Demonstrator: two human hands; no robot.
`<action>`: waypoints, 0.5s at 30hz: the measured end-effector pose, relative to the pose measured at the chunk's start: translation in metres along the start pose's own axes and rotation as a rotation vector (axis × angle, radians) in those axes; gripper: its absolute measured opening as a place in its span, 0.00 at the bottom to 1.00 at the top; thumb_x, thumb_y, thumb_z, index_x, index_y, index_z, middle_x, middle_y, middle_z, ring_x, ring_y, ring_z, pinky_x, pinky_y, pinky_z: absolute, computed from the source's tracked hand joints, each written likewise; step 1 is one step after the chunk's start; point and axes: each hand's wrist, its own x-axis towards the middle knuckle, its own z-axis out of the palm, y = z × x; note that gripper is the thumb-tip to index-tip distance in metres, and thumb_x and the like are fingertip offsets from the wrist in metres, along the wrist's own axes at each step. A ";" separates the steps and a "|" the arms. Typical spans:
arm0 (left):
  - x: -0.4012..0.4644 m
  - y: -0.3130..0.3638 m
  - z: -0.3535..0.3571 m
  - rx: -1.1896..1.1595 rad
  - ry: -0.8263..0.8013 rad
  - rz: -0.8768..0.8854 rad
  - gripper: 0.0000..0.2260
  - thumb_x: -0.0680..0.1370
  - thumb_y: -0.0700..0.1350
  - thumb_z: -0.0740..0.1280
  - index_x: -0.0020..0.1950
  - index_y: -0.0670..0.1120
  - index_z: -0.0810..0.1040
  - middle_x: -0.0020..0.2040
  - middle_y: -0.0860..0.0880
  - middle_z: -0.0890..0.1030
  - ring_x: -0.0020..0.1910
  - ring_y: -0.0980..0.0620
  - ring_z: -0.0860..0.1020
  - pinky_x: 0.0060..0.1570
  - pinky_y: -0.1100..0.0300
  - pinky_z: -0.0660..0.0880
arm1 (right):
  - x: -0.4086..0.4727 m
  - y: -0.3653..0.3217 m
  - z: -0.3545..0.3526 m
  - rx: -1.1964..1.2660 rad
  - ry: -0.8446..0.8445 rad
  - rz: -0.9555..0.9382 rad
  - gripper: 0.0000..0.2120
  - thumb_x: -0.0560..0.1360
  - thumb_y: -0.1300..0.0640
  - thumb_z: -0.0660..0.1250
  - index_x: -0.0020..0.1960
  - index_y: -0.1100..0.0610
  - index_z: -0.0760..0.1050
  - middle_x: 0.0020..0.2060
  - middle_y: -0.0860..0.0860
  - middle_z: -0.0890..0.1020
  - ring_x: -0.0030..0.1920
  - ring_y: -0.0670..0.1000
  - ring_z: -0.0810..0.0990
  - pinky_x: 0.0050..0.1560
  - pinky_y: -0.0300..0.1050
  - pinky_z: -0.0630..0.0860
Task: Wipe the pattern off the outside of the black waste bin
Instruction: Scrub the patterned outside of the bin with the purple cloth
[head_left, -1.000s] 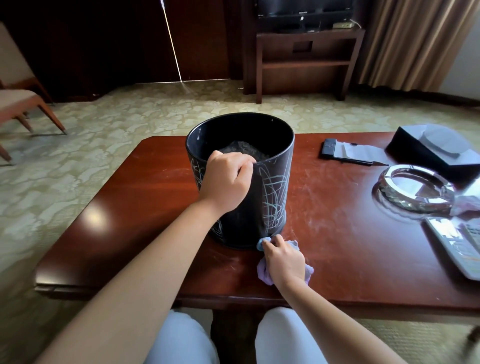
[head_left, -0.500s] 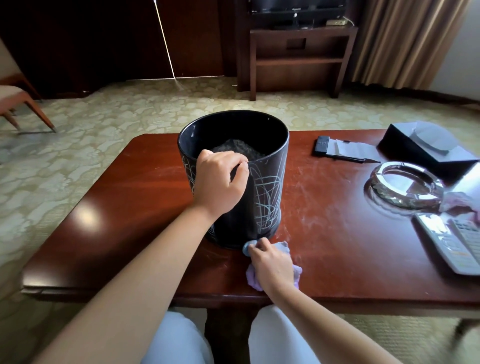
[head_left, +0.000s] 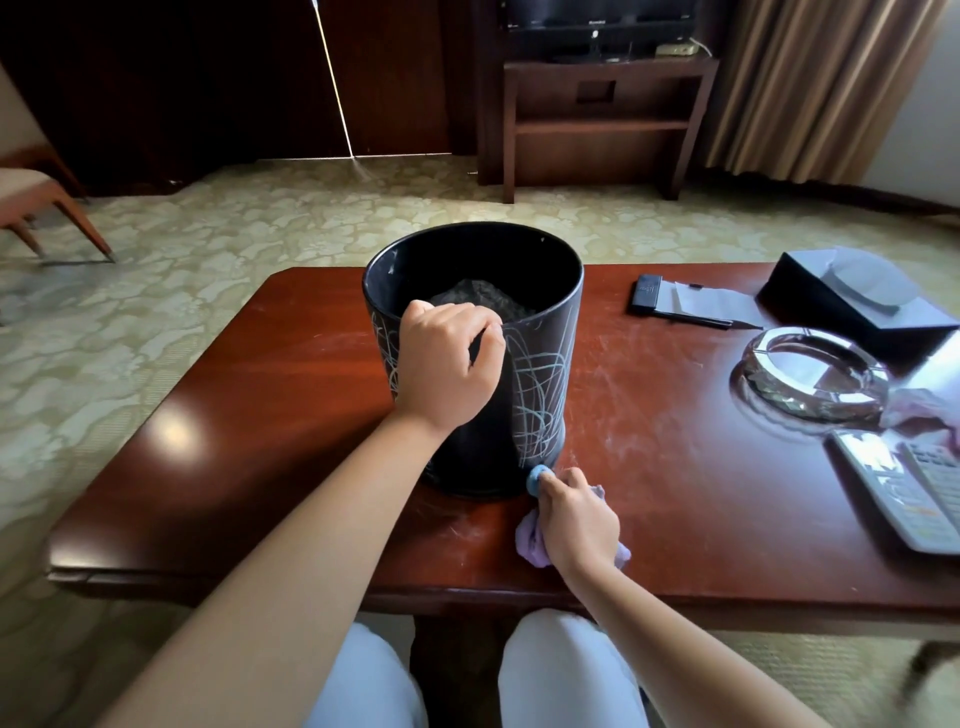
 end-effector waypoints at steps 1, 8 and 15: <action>0.000 0.000 0.000 0.005 0.005 0.003 0.15 0.74 0.44 0.56 0.35 0.43 0.80 0.32 0.51 0.81 0.33 0.52 0.79 0.41 0.57 0.62 | 0.002 0.006 0.003 0.067 0.053 0.034 0.07 0.76 0.52 0.59 0.44 0.51 0.75 0.41 0.49 0.74 0.41 0.56 0.76 0.34 0.44 0.64; -0.001 -0.003 0.005 0.035 0.055 0.029 0.16 0.74 0.43 0.56 0.34 0.42 0.80 0.31 0.50 0.81 0.31 0.51 0.78 0.38 0.56 0.63 | -0.002 -0.007 -0.002 0.214 0.053 0.059 0.08 0.76 0.50 0.64 0.51 0.46 0.81 0.47 0.46 0.78 0.47 0.53 0.77 0.42 0.44 0.70; -0.001 -0.005 0.009 0.058 0.082 0.050 0.18 0.77 0.45 0.54 0.29 0.43 0.75 0.24 0.51 0.73 0.25 0.50 0.72 0.35 0.58 0.58 | -0.002 -0.030 -0.009 0.467 0.379 0.046 0.06 0.70 0.58 0.74 0.46 0.52 0.83 0.41 0.46 0.82 0.35 0.49 0.80 0.32 0.37 0.68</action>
